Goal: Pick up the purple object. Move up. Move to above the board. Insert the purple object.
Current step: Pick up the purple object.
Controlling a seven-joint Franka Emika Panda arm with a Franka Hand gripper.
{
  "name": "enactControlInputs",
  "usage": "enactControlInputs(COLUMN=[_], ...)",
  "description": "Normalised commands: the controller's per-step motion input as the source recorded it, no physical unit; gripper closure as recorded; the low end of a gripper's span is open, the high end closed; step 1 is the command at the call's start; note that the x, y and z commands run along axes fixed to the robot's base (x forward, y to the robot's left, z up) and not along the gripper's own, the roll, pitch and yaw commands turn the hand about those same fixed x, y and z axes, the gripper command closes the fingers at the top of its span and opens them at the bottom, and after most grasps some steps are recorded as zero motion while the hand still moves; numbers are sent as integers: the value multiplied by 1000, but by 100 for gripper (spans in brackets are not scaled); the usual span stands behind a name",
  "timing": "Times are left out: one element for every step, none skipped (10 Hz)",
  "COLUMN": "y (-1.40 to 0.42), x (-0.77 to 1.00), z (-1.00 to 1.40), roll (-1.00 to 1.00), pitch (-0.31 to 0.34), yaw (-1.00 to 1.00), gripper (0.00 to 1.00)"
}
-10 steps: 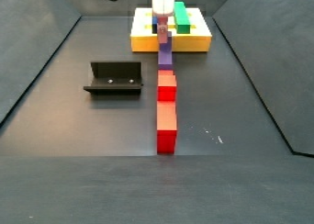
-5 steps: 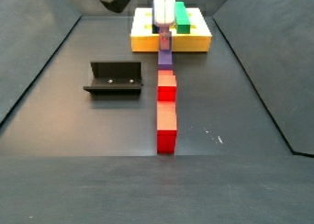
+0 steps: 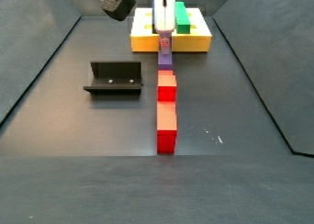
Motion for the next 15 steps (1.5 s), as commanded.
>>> enactControlInputs(y=[0,0,0,0,0,0,0,0,0,0,0,0,0,0,0], x=[0,0,0,0,0,0,0,0,0,0,0,0,0,0,0], z=[0,0,0,0,0,0,0,0,0,0,0,0,0,0,0], roll=[0,0,0,0,0,0,0,0,0,0,0,0,0,0,0], pitch=[0,0,0,0,0,0,0,0,0,0,0,0,0,0,0], yaw=[0,0,0,0,0,0,0,0,0,0,0,0,0,0,0], gripper=[0,100,100,100,100,100,100,100,100,100,100,100,100,100,100])
